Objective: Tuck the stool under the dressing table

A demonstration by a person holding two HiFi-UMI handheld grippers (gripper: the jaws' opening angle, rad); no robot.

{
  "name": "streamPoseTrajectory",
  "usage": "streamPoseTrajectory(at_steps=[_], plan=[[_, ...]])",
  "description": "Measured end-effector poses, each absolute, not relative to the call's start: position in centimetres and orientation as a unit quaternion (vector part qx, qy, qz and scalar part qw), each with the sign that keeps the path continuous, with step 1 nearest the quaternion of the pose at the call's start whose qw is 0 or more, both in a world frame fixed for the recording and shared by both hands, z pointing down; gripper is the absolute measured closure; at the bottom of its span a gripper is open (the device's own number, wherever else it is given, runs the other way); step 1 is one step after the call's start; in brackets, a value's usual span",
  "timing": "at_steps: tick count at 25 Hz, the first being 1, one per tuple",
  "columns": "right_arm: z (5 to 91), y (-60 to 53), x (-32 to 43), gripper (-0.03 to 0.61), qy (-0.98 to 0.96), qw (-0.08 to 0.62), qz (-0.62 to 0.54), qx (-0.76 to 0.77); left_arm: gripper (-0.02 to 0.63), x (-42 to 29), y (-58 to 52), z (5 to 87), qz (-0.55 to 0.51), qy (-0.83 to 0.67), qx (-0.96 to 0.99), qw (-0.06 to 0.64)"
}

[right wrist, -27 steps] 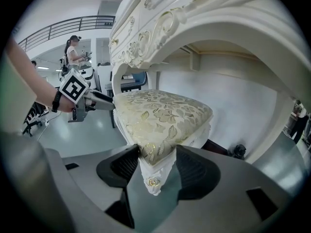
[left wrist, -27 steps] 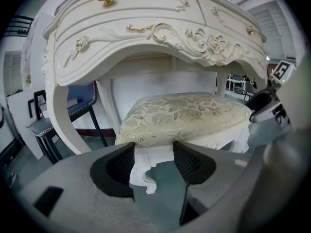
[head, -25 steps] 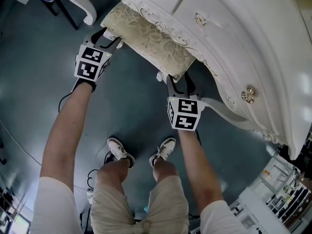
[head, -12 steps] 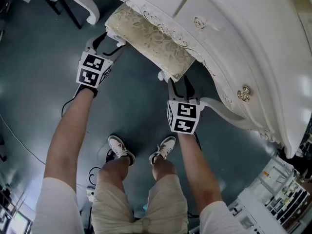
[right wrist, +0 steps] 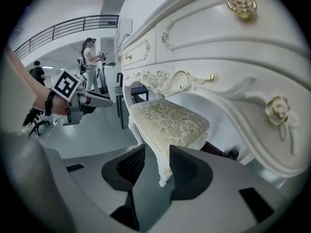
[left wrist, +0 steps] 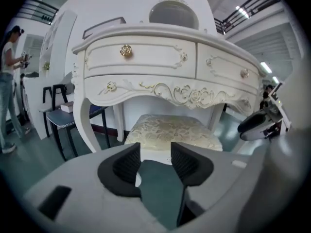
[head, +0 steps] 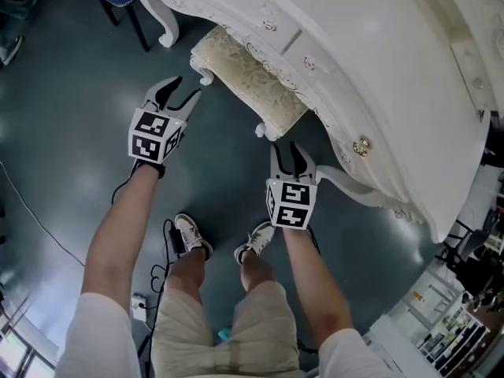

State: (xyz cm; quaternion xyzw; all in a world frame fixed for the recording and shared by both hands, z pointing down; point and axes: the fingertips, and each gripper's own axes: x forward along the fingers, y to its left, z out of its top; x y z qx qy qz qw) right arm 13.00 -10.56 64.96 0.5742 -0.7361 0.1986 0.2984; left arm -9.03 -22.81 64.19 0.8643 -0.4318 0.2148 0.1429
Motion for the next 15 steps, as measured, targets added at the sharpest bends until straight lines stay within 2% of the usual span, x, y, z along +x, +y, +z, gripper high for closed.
streamPoseTrajectory(at_steps=[3,4,8,15], plan=[[62.2,-10.4,12.6,0.461,-0.74,0.305,0.182,0.57,0.532,-8.2,-21.8,61.4,0.163,-0.421,0.873,0.185],[61.3,-10.3,12.3,0.477,-0.742,0.306,0.178,0.569,0.556,-8.1,-21.3,60.4,0.146,-0.418,0.875,0.197],[57.4,-9.6,11.8,0.572,-0.746,0.302,0.169,0.569,0.595,-8.4,-19.6,56.9,0.111,-0.422,0.872,0.221],[50.5,-8.6,10.1,0.58,-0.773,0.278,0.172,0.543,0.598,-12.7,-15.1,52.0,0.122,-0.469,0.843,0.234]])
